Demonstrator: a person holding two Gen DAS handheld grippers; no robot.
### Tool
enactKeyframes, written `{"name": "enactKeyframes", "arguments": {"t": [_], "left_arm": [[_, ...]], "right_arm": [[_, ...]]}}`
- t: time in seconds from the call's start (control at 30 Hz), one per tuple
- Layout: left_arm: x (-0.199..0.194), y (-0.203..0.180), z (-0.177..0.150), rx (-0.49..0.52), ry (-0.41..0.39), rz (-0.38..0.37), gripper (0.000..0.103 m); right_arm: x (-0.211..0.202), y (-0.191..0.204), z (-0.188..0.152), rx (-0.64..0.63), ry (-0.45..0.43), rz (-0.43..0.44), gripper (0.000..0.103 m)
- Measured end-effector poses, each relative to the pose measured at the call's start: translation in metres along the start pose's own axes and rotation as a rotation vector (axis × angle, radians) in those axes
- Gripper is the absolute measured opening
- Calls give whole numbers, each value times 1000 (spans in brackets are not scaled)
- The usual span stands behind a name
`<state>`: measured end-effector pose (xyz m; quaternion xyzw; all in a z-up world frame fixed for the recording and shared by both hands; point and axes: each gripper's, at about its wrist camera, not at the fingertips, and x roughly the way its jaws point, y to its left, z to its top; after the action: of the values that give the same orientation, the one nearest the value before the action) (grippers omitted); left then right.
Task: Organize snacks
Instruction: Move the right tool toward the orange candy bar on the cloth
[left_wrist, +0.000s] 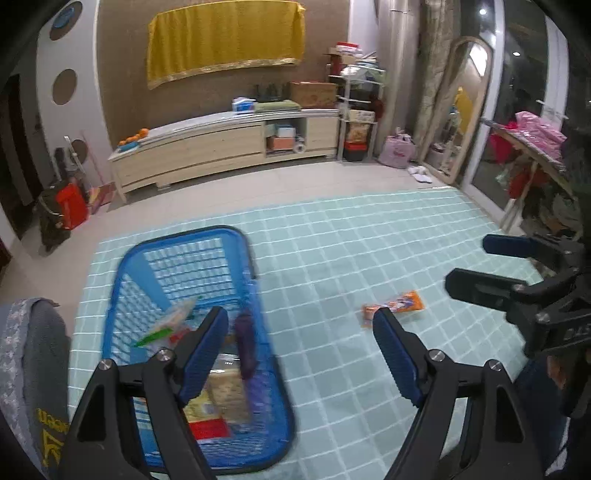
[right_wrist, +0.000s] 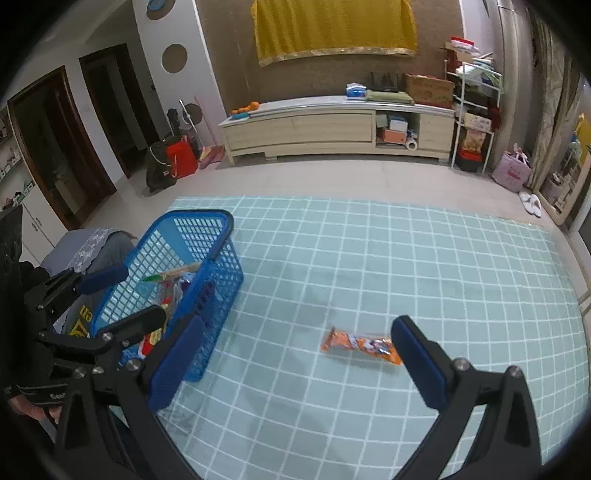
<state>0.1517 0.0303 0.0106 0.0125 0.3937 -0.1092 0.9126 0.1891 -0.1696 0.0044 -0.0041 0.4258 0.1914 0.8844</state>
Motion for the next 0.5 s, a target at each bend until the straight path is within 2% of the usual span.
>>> {"name": "enactKeyframes", "arguments": {"t": [0.13,0.27,0.43,0.5], "left_arm": [[-2,-17,-5,6,-16,-10,79],[2,-35,-11,14,-7,-51,79],[7,-54,-21,24,-35,-25,79],[12,-58,-25,14,-22,-28,83]], "right_arm": [[-9,-10,-10,-3,-9,-14,103],[-14,-22,-21,2,-10,-22,103],[-19,-36,-35,-14,-21,-29,103],[-21,-42,-39,-18,-32,-20,103]]}}
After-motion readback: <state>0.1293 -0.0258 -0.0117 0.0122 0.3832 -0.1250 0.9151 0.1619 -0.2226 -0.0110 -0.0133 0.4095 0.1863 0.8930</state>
